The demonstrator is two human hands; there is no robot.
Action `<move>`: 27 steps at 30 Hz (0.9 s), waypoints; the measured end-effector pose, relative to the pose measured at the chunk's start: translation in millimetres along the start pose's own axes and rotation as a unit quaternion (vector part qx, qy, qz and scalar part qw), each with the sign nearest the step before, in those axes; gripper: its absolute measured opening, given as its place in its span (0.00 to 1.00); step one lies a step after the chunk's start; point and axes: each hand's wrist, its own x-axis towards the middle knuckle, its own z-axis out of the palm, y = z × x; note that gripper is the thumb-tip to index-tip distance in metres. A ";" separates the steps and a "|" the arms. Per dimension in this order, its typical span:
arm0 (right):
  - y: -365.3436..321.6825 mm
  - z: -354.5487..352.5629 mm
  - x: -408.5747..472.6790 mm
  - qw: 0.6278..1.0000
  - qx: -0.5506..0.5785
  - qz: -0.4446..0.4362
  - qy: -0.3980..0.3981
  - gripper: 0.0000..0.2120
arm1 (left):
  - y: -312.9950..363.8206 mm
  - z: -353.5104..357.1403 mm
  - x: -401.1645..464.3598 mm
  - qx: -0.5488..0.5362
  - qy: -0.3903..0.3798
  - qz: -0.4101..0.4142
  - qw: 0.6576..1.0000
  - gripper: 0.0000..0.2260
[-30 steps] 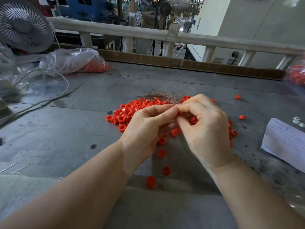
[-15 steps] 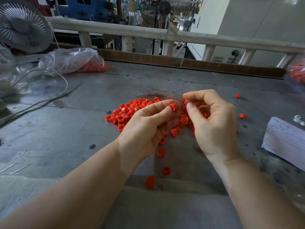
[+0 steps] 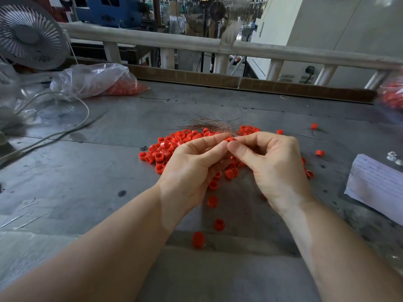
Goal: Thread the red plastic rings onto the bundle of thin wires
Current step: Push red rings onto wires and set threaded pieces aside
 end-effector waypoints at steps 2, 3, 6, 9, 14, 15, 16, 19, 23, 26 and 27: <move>0.3 0.0 -0.6 0.999 0.035 0.016 -0.010 0.04 | -0.2 0.5 -0.8 0.016 -0.001 0.013 1.000 0.05; 0.5 0.1 -0.8 0.999 0.048 0.021 -0.015 0.04 | -0.2 0.5 -1.2 0.024 0.001 0.021 0.999 0.05; 0.9 0.1 -0.9 0.997 0.070 0.032 -0.026 0.01 | -0.2 -0.3 -2.6 0.048 0.003 0.043 0.998 0.05; 1.2 0.7 -1.2 0.996 0.077 0.034 -0.027 0.05 | -0.2 -0.6 -3.3 0.072 0.004 0.063 0.995 0.09; 0.1 1.8 -1.4 0.995 0.090 0.038 -0.027 0.07 | -0.6 -0.1 -4.0 0.100 0.012 0.088 0.991 0.08; -0.4 2.0 -1.2 0.994 0.093 0.040 -0.029 0.07 | -0.7 -0.5 -3.9 0.111 0.014 0.094 0.989 0.07; -0.8 2.2 -1.1 0.994 0.096 0.044 -0.029 0.07 | -0.8 -0.8 -3.8 0.120 0.015 0.099 0.988 0.05; 0.0 2.4 -1.2 0.993 0.097 0.057 -0.025 0.07 | -0.9 -0.8 -3.9 0.140 0.018 0.109 0.984 0.05; -1.8 2.1 -0.5 0.975 0.173 0.137 -0.031 0.09 | -1.9 0.9 -5.0 0.146 0.003 0.099 0.984 0.06; -4.3 -2.4 1.8 0.958 0.218 0.182 -0.036 0.14 | -2.0 1.6 -6.2 0.188 -0.024 0.118 0.975 0.12; -3.5 -3.9 2.5 0.959 0.211 0.185 -0.037 0.15 | -1.2 1.5 -6.9 0.208 -0.026 0.129 0.969 0.14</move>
